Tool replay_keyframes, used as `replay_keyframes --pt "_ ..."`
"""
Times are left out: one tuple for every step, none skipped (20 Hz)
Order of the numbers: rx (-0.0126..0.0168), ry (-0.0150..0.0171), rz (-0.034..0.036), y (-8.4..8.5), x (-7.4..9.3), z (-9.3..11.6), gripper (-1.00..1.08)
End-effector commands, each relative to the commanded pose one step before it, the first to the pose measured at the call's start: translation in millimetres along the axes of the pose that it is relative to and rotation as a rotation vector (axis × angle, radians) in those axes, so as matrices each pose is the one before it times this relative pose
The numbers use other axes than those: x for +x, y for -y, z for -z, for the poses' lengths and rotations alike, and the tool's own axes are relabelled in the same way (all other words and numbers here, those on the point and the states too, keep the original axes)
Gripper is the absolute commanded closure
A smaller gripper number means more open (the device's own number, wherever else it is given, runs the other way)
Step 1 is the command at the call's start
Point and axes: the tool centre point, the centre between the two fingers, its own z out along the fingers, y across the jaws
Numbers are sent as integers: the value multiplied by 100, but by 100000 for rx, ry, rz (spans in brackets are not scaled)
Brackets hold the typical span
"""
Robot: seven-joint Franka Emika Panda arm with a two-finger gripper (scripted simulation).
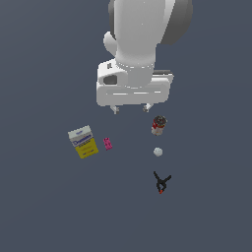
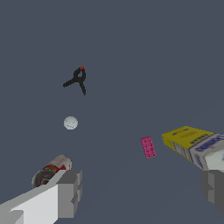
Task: Pick up a designated object from a clutter of objects.
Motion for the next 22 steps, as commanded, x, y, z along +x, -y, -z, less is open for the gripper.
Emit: replay_keyframes --pt "-14 -35 -123 11 40 -84 -92" --pt "0 0 0 99 56 -141 -92" --pt "-52 3 -83 102 75 -202 -92" --pt "-23 0 -65 158 98 -263 -92" --pt "-19 -1 -118 188 116 -322 -92" --pt "-13 -3 -161 219 133 -381 -92" --pt "-9 -4 -195 251 147 -438 -92" --pt "-8 -4 -195 294 158 -492 -92" --pt "-11 -5 -229 321 168 -552 -92" --pt "-10 -5 -234 365 175 -611 -92" --pt "-3 -6 -258 405 180 -672 -92" --pt "5 -7 -285 445 180 -734 -92" --pt "13 -8 -316 481 177 -796 -92" --pt "22 -8 -327 530 170 -860 -92" --pt "35 -8 -357 569 157 -925 -92" --pt "50 -8 -381 612 139 -989 -92" --pt "67 -6 -403 657 116 -1054 -92" --pt "86 -4 -423 703 87 -1118 -92" --pt "110 -1 -455 740 51 -1182 -92" --pt "130 4 -466 762 9 -1212 -92" --pt "143 9 -451 732 -33 -1167 -92" --pt "150 14 -427 693 -68 -1104 -92"
